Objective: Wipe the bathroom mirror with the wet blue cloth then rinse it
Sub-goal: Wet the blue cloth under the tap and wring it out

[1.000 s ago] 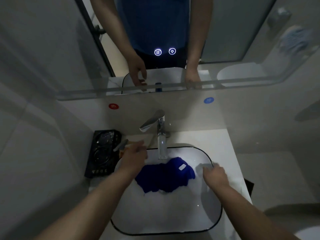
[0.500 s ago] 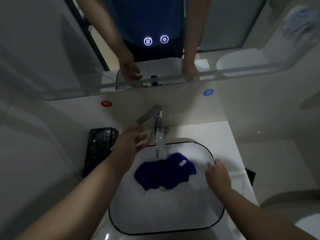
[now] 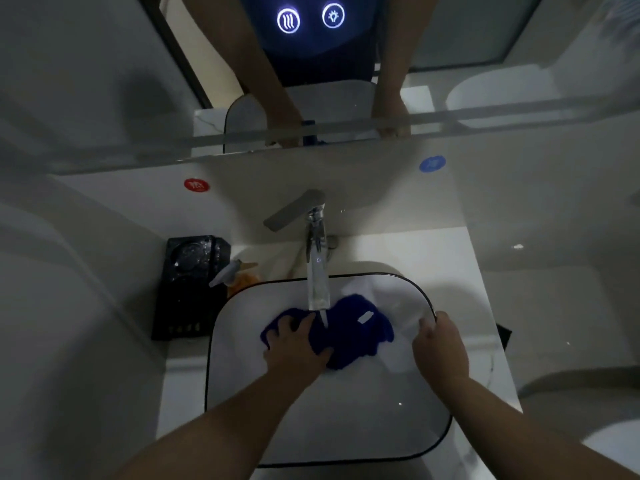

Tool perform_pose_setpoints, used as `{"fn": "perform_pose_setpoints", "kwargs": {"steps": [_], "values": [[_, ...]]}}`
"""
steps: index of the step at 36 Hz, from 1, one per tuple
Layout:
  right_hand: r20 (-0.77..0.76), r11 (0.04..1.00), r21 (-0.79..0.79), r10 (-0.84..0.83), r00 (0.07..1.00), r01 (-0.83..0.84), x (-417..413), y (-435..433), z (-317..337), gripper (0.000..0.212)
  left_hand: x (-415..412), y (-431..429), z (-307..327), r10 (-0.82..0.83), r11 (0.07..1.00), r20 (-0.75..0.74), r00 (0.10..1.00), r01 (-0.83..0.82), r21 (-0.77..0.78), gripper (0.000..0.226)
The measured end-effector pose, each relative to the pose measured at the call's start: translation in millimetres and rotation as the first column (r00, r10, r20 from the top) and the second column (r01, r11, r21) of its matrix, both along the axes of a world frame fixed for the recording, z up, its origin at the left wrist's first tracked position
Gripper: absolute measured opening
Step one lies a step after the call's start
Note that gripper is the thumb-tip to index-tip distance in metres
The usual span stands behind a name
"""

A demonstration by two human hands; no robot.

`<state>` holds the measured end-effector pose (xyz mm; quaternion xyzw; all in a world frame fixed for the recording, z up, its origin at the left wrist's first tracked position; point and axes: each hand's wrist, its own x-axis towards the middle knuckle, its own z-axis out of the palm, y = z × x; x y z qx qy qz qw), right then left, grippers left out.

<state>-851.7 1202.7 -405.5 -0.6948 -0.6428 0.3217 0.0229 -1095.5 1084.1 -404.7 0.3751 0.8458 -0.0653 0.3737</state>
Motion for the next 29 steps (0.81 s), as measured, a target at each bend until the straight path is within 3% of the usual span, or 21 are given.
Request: {"fn": "perform_pose_setpoints", "kwargs": {"steps": [3, 6, 9, 11, 14, 18, 22, 25, 29], "values": [[-0.012, 1.0, -0.005, -0.014, 1.0, 0.014, 2.6, -0.2, -7.5, 0.014, 14.2, 17.6, -2.7, 0.021, 0.999, -0.098, 0.995, -0.024, -0.033, 0.087], [-0.075, 0.992, -0.027, -0.124, 0.989, 0.122, 3.7, 0.1, -10.2, 0.018, 14.8, 34.8, -10.9, 0.066, 0.996, -0.089, 0.994, -0.07, -0.046, 0.072], [-0.117, 0.991, 0.017, -0.127, 0.985, 0.129, 6.3, -1.4, -16.7, 0.019, 8.4, 48.1, -28.4, 0.237, 0.971, 0.076, 0.969, -0.234, -0.043, 0.072], [-0.126, 0.991, 0.039, -0.122, 0.984, 0.128, 7.8, -2.7, -20.3, 0.017, 5.3, 53.5, -34.6, 0.401, 0.911, 0.233, 0.886, -0.412, -0.003, 0.069], [-0.13, 0.991, 0.052, -0.113, 0.985, 0.121, 7.7, -3.9, -18.6, 0.017, 10.3, 60.7, -31.5, 0.496, 0.805, 0.451, 0.742, -0.588, 0.081, 0.043], [-0.145, 0.991, 0.056, -0.11, 0.983, 0.119, 7.5, -3.5, -15.2, 0.016, 15.1, 55.4, -24.8, 0.562, 0.679, 0.56, 0.609, -0.726, 0.107, 0.018], [-0.129, 0.992, 0.058, -0.101, 0.987, 0.109, 7.7, -3.9, -16.1, 0.015, 4.9, 40.7, -44.8, 0.552, 0.804, 0.35, 0.757, -0.594, 0.016, 0.028], [-0.134, 0.992, 0.054, -0.11, 0.985, 0.118, 6.3, -4.1, -14.5, 0.014, 1.9, 26.2, -42.2, 0.501, 0.864, 0.21, 0.84, -0.499, -0.064, 0.009], [-0.142, 0.992, 0.041, -0.113, 0.983, 0.12, 6.2, -3.6, -13.4, 0.013, 15.7, 13.7, -21.9, 0.395, 0.904, 0.002, 0.919, -0.389, 0.178, 0.019]]}}
